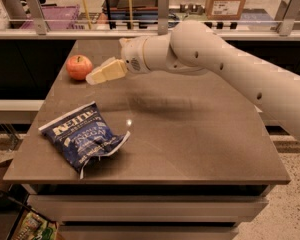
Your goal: Pick apple
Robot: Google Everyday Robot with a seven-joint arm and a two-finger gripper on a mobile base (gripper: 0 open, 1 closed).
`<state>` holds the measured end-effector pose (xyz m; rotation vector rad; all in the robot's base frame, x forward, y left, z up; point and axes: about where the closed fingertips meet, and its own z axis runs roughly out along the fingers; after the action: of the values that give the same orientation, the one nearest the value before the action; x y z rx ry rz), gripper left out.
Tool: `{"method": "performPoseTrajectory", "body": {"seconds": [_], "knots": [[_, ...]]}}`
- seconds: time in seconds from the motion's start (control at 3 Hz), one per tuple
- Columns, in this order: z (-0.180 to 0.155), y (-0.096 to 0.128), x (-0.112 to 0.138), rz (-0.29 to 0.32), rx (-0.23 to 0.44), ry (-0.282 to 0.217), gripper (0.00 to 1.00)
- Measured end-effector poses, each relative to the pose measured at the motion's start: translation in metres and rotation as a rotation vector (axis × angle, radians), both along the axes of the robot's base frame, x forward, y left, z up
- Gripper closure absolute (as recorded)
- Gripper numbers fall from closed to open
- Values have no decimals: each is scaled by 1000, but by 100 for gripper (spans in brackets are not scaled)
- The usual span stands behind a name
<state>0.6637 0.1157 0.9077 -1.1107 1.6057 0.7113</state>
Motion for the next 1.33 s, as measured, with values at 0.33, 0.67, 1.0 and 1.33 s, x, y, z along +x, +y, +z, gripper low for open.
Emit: {"method": "performPoseTrajectory", "body": {"seconds": [0.33,0.67,1.0,1.33], "knots": [[-8,21,6,14,-9,7,0],[-17,39,14,0,-70,14,0],[-37,59,31,-16,-118,28,0],[-44,67,39,-4,-110,29,0]]}}
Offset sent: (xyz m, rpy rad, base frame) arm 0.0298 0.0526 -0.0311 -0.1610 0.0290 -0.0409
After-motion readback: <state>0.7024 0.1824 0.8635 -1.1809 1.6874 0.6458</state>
